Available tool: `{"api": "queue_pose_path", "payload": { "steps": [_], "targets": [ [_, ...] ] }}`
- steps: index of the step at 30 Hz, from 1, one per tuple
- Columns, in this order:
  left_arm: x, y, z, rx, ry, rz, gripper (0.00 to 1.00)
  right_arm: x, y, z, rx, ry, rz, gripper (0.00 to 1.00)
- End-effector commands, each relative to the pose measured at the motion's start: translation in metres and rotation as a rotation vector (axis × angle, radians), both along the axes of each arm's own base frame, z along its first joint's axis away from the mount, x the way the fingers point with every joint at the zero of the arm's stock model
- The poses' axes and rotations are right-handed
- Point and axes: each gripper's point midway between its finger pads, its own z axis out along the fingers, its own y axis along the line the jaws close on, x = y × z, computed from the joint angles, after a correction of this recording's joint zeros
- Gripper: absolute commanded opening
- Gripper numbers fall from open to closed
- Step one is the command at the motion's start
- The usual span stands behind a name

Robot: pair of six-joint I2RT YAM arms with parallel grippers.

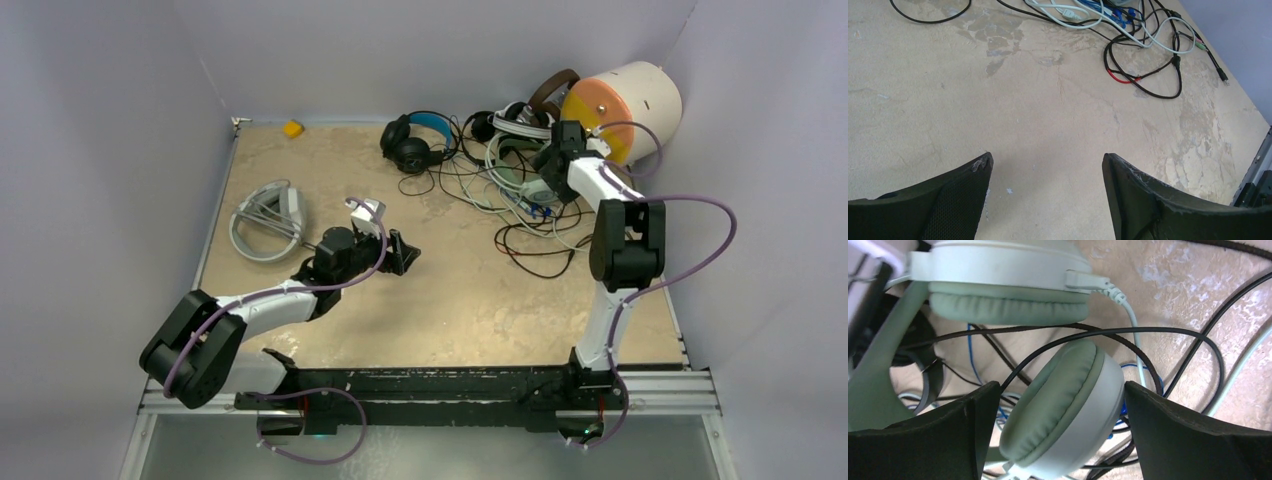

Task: Wrap the headphones
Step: Move the headphones to the center of the board.

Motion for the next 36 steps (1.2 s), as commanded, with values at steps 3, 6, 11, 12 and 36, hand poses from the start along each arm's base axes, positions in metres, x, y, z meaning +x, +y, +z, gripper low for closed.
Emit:
{"api": "queue_pose_path", "payload": {
  "steps": [3, 6, 11, 12, 36],
  "targets": [
    [0.003, -0.006, 0.012, -0.013, -0.055, -0.032, 0.78, 0.001, -0.004, -0.004, 0.033, -0.004, -0.067, 0.86],
    [0.003, -0.008, 0.012, -0.014, -0.052, -0.04, 0.77, -0.008, -0.007, 0.005, 0.01, -0.018, -0.048, 0.71],
    [0.003, -0.01, 0.01, -0.017, -0.048, -0.051, 0.77, -0.036, -0.007, 0.027, -0.054, -0.042, 0.017, 0.48],
    [0.002, -0.011, 0.01, -0.019, -0.047, -0.053, 0.77, -0.043, -0.003, 0.031, -0.064, -0.045, 0.03, 0.48],
    [-0.009, -0.019, 0.022, -0.059, -0.08, -0.13, 0.74, -0.197, 0.101, 0.04, -0.071, -0.027, 0.835, 0.4]
  ]
}}
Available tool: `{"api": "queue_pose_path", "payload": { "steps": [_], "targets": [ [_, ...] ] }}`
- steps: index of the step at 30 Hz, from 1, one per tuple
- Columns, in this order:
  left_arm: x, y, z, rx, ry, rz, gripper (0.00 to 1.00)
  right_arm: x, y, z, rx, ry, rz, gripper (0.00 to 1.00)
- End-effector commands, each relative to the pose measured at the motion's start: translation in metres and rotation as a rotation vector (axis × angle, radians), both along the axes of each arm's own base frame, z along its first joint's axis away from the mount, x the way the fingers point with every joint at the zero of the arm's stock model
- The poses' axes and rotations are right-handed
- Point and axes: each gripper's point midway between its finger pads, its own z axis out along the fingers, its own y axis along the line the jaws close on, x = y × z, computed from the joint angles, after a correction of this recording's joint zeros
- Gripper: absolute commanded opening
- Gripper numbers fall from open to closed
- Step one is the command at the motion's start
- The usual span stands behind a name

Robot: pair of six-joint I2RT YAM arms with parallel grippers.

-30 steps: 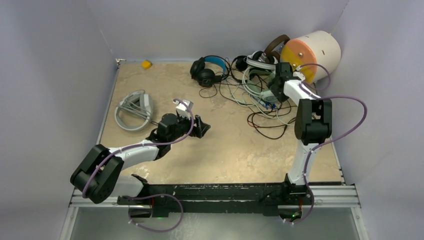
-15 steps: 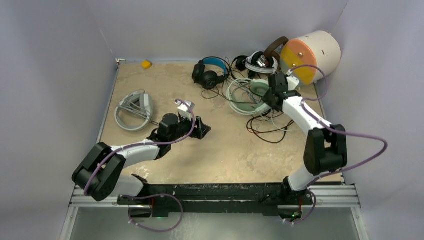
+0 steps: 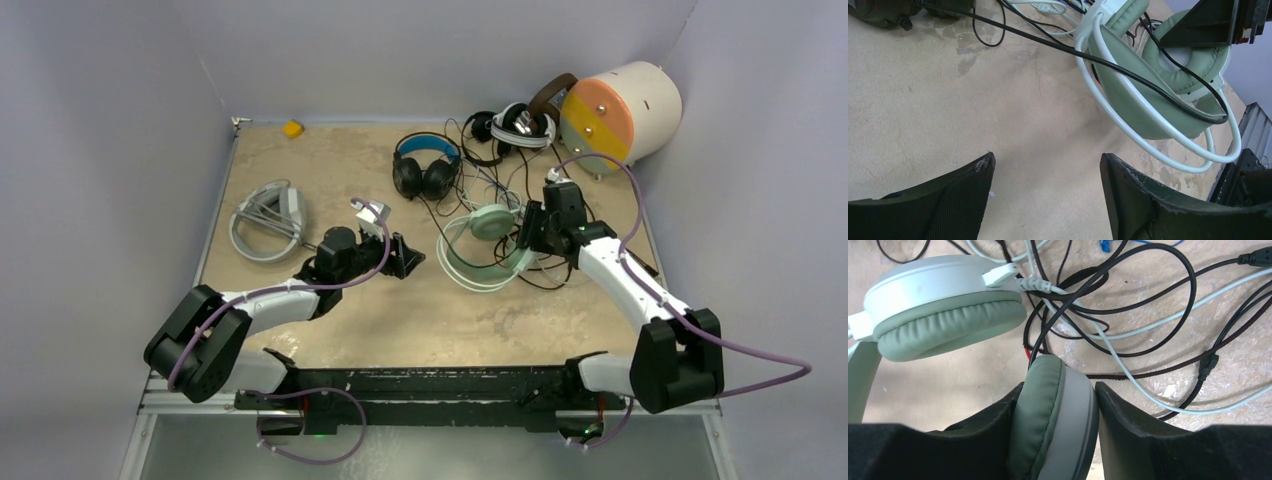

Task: Wrap the headphones
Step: Move the headphones to the center of the board.

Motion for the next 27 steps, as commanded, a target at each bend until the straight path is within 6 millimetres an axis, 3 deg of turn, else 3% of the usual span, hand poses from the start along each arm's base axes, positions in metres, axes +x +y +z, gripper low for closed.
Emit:
{"api": "queue_pose_path", "payload": {
  "steps": [1, 8, 14, 22, 24, 27],
  "targets": [
    [0.0, -0.007, 0.025, -0.043, -0.084, -0.035, 0.74, -0.01, 0.016, 0.017, 0.032, -0.041, 0.141, 0.4],
    [-0.002, -0.006, 0.027, -0.044, -0.099, -0.039, 0.74, -0.014, 0.016, 0.02, 0.018, -0.066, 0.168, 0.41],
    [0.002, 0.005, 0.032, -0.053, -0.108, 0.038, 0.76, -0.023, 0.028, 0.014, 0.047, -0.048, 0.223, 0.42],
    [0.018, 0.036, 0.037, -0.084, -0.074, 0.27, 1.0, -0.042, 0.065, 0.007, 0.038, -0.035, 0.355, 0.41],
    [0.022, 0.043, 0.036, -0.08, -0.058, 0.324, 1.0, -0.045, 0.072, 0.006, 0.045, -0.031, 0.375, 0.45],
    [0.028, 0.052, 0.034, -0.081, -0.022, 0.398, 1.0, -0.046, 0.071, 0.005, 0.039, -0.026, 0.366, 0.62]
  ]
}}
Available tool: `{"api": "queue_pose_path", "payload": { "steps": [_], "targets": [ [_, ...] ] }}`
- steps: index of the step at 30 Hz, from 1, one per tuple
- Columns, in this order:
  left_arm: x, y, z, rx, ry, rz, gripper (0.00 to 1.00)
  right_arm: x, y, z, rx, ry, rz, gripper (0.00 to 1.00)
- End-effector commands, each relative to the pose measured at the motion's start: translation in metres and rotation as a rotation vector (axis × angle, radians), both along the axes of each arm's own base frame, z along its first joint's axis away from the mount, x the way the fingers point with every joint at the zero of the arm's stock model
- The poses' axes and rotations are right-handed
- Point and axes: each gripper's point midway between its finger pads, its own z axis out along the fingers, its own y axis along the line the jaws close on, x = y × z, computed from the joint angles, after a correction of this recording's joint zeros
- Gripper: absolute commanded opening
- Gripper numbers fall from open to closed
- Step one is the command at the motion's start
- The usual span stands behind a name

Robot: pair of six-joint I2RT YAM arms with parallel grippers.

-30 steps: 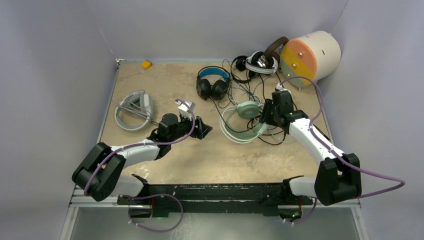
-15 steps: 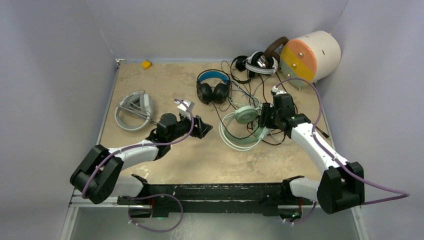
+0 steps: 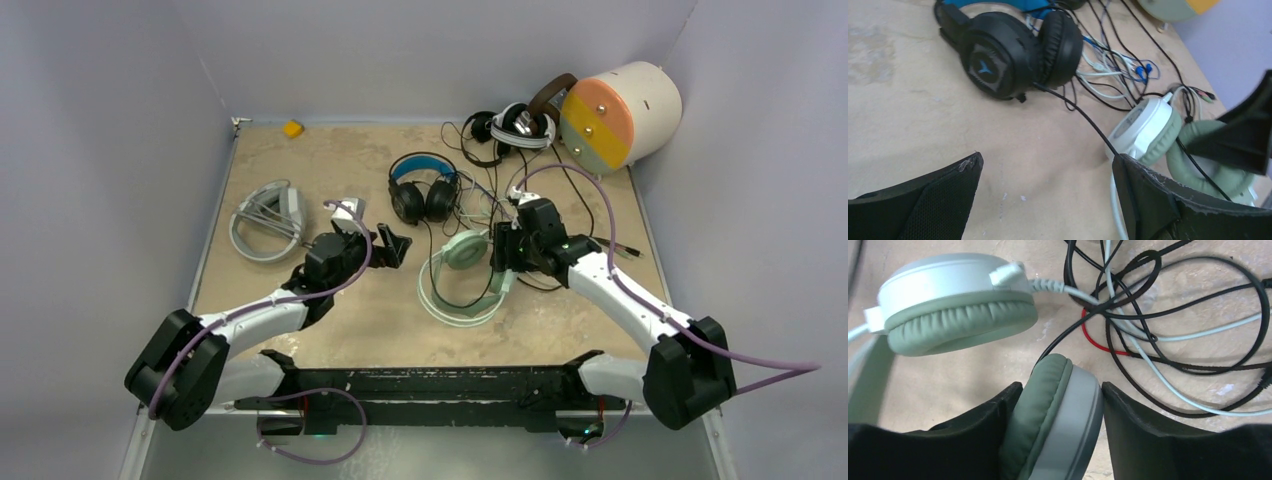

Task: Wrap the headphones
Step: Move the headphones to the center of the board.

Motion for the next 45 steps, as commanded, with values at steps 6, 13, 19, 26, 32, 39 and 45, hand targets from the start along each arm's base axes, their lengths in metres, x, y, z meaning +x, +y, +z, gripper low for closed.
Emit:
{"api": "queue_pose_path", "payload": {
  "steps": [6, 13, 19, 26, 32, 39, 45],
  "targets": [
    [0.017, 0.017, 0.005, -0.01, 0.077, 0.168, 1.0, 0.001, 0.007, 0.02, 0.027, -0.053, 0.027, 0.85],
    [0.006, 0.012, 0.014, -0.031, 0.0, 0.094, 0.97, 0.017, 0.002, 0.048, -0.028, -0.143, 0.041, 0.82],
    [0.008, 0.025, 0.014, -0.037, 0.0, 0.166, 0.94, 0.034, 0.031, 0.077, 0.05, -0.198, 0.149, 0.72],
    [0.016, 0.058, 0.005, -0.048, 0.062, 0.377, 0.91, 0.056, 0.08, 0.078, -0.001, -0.209, 0.296, 0.66],
    [0.013, 0.064, 0.009, -0.064, 0.049, 0.397, 0.87, 0.063, 0.12, 0.051, -0.072, -0.119, 0.397, 0.66],
    [0.009, 0.049, 0.013, -0.044, 0.028, 0.293, 0.84, 0.051, 0.139, 0.001, -0.136, 0.011, 0.415, 0.64],
    [0.008, 0.044, 0.014, -0.045, 0.024, 0.266, 0.83, 0.029, 0.144, -0.028, -0.12, 0.094, 0.408, 0.48]
  ]
}}
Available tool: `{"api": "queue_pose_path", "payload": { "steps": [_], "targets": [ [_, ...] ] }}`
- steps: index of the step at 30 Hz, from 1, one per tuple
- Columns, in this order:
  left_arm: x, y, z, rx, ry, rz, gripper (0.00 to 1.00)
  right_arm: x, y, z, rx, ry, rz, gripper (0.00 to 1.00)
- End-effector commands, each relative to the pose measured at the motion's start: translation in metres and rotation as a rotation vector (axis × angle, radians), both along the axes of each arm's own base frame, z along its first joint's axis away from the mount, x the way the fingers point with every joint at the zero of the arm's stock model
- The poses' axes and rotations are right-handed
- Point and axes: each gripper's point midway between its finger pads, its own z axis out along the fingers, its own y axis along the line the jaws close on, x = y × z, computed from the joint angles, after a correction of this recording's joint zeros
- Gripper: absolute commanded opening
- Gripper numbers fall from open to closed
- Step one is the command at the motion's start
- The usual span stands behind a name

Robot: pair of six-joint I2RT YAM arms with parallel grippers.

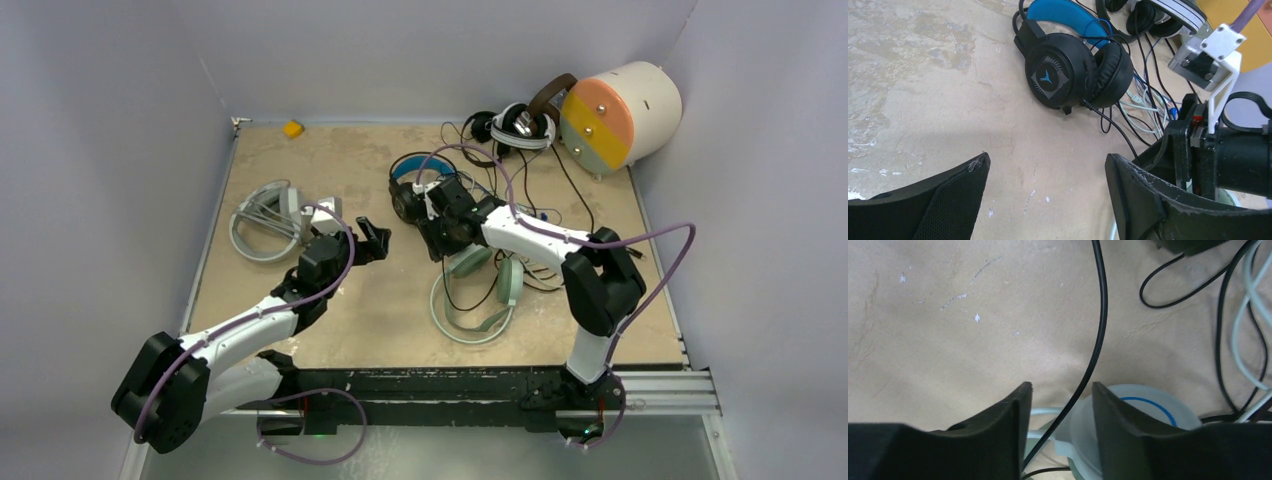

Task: Wrap the headphones
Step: Move the headphones to the center of the board.

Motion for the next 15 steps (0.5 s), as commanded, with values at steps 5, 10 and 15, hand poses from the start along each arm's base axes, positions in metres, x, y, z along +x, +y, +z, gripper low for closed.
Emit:
{"api": "queue_pose_path", "payload": {
  "steps": [5, 10, 15],
  "targets": [
    [0.001, -0.006, 0.009, -0.003, -0.041, -0.041, 0.82, -0.018, -0.005, 0.018, 0.029, 0.01, -0.064, 0.12],
    [0.001, -0.009, 0.007, 0.002, -0.038, -0.053, 0.82, -0.003, -0.046, 0.056, -0.092, -0.139, -0.168, 0.06],
    [0.002, -0.011, 0.005, 0.007, -0.031, -0.063, 0.82, 0.043, -0.114, 0.085, -0.217, -0.212, -0.387, 0.0]
  ]
}}
